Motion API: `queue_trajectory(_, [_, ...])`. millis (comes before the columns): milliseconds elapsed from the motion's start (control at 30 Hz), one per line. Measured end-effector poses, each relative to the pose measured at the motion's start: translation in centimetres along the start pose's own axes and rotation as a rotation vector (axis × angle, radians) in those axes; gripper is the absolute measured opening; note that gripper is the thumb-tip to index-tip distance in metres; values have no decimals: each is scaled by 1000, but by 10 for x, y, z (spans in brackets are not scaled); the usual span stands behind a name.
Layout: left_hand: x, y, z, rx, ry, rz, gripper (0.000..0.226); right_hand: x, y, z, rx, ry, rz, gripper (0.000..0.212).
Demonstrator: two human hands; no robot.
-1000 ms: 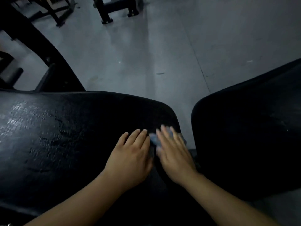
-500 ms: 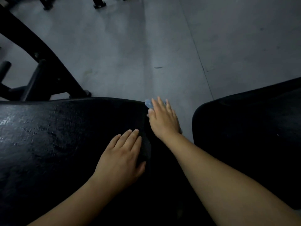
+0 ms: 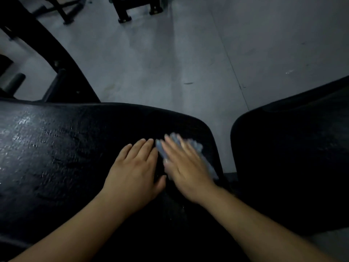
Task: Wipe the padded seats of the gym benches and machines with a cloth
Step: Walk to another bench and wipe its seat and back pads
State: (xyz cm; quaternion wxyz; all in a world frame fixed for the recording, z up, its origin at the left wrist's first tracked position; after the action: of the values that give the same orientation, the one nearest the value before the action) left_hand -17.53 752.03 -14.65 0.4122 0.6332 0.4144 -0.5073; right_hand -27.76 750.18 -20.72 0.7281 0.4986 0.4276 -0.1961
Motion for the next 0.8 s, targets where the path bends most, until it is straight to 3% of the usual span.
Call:
queue_trajectory(100, [-3, 2, -12, -5, 1, 23, 75, 0, -14, -45, -37, 12, 33, 67])
queue_trajectory(200, [-8, 2, -20, 2, -17, 20, 73, -9, -44, -7, 192, -24, -24, 49])
queue_trajectory(267, [-9, 3, -26, -15, -24, 25, 73, -7, -32, 6, 266, -34, -147, 50])
queue_trajectory(333, [-8, 4, -31, -26, -36, 18, 72, -1, 4, -15, 143, -23, -142, 54])
queue_trajectory(433, [-7, 5, -38, -25, -52, 10, 70, 7, 40, -87, -32, 42, 130, 57])
queue_trajectory(533, [-6, 4, -44, -21, -70, 20, 69, 2, -4, -101, 117, -132, 215, 48])
queue_trajectory(633, [-6, 2, -48, -28, -85, 10, 67, -6, -25, -71, 373, -255, 54, 34])
queue_trajectory(700, [-6, 0, -52, -31, -85, 5, 65, -7, 8, -73, 245, -300, 60, 42])
queue_trajectory(800, [-6, 1, -60, -19, -96, -5, 63, 8, 45, -127, 9, -104, 197, 38])
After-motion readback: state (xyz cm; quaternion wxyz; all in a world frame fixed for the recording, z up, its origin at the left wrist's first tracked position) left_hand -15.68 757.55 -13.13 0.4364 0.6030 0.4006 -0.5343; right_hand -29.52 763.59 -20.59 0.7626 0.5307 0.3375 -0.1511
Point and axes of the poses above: each hand's wrist, its own z-axis towards the middle knuckle, its own x-axis out of the palm, y = z × x, the point moved 8 cm from there along z, towards the middle knuckle, and after that the axes turned 10 degrees about -z, right-handed, at the moved point
